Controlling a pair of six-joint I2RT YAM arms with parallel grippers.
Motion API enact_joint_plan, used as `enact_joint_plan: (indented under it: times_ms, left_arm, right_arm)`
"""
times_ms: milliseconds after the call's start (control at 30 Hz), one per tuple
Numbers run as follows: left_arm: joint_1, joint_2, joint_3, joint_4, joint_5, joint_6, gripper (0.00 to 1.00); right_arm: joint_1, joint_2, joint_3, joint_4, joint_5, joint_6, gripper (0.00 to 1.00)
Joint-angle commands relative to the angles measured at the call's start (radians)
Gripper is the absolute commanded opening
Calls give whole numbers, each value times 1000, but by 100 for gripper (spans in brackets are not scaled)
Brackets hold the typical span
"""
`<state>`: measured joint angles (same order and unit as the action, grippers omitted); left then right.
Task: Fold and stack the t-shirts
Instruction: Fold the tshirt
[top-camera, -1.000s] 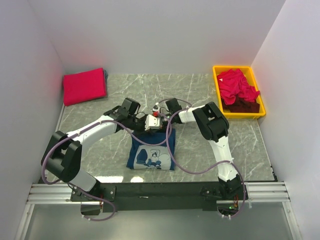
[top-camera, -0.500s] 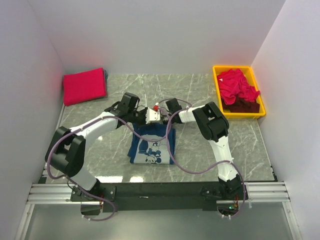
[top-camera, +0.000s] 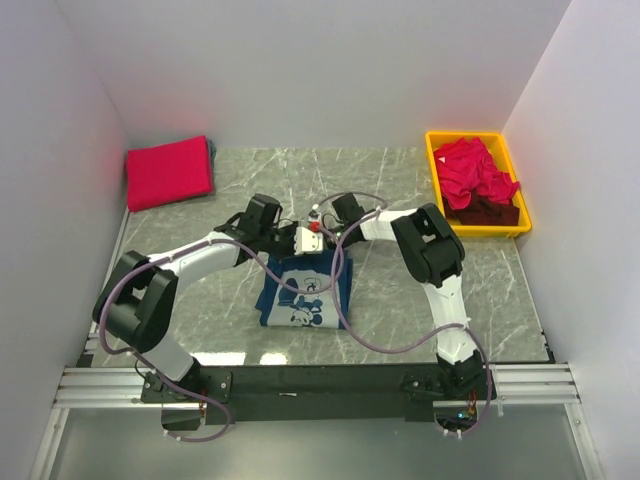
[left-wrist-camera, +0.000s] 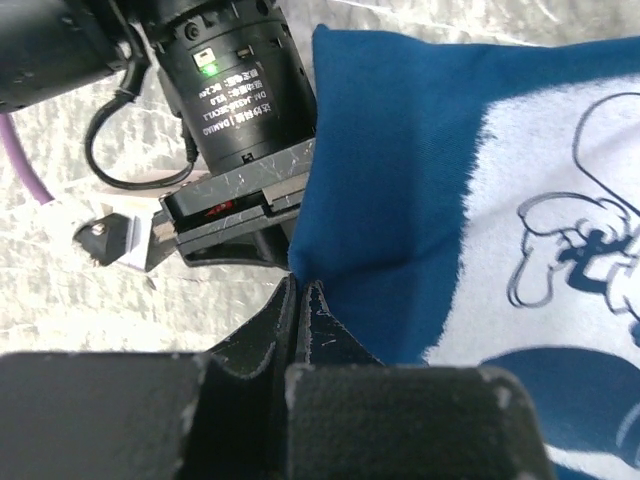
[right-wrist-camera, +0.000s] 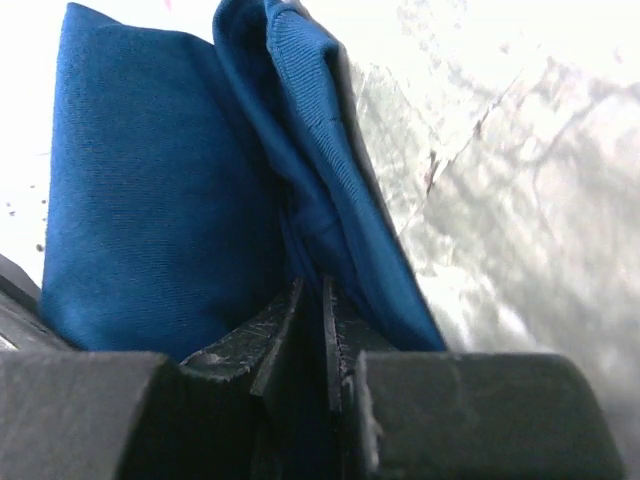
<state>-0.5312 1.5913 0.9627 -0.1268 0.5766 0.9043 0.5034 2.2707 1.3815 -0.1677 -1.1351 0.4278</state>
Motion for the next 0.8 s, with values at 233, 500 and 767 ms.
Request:
enact_joint_plan:
  times_ms: [233, 500, 767]
  left_arm:
    - [-30, 19, -65, 161, -72, 62, 1]
    - [-35, 21, -61, 144, -89, 53, 32]
    - [157, -106, 185, -212, 145, -234, 53]
  right_arm:
    - [-8, -125, 137, -326, 236, -239, 24]
    - [-55, -201, 200, -444, 457, -354, 39]
    - [-241, -321, 211, -512, 442, -373, 45]
